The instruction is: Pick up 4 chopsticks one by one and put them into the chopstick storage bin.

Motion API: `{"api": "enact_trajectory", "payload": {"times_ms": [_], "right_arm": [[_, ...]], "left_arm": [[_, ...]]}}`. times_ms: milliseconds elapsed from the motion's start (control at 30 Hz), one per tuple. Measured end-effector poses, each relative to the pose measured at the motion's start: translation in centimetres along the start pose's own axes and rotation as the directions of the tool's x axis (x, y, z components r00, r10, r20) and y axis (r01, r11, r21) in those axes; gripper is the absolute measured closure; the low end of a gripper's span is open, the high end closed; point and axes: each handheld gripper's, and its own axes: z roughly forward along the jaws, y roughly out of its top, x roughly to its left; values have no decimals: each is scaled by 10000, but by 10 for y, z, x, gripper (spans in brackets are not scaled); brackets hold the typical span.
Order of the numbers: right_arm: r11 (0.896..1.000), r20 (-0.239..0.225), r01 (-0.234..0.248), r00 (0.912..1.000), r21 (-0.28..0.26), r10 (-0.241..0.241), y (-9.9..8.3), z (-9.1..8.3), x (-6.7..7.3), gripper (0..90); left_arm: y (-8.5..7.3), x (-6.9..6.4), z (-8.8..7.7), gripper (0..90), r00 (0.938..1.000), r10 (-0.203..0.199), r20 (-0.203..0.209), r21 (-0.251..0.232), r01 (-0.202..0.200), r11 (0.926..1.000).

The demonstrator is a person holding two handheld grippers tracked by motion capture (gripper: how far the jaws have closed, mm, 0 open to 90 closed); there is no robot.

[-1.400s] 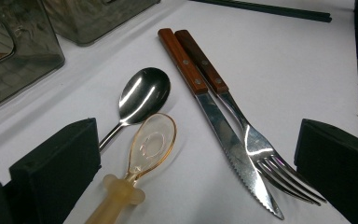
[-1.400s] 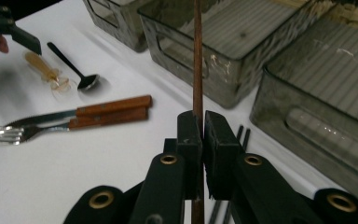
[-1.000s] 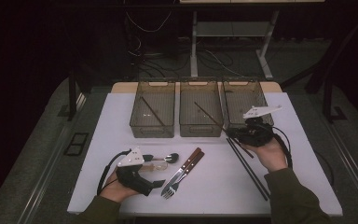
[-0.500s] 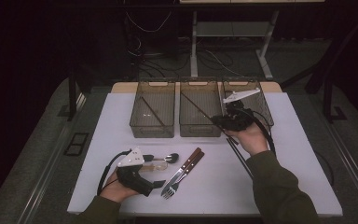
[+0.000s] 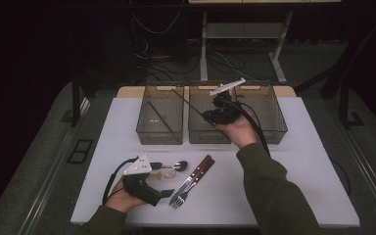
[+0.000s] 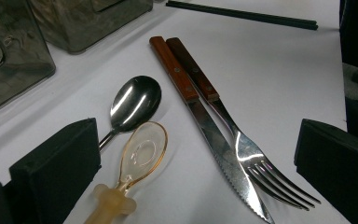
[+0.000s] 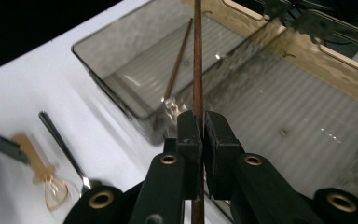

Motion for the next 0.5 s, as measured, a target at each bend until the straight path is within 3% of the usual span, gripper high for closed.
{"api": "enact_trajectory", "payload": {"times_ms": [500], "right_arm": [[9988,-95,-322,9994,378,325,35,53,11,856]], "left_arm": [[1,-1,1,0,10000,15,34,-81,-15,10000]]}}
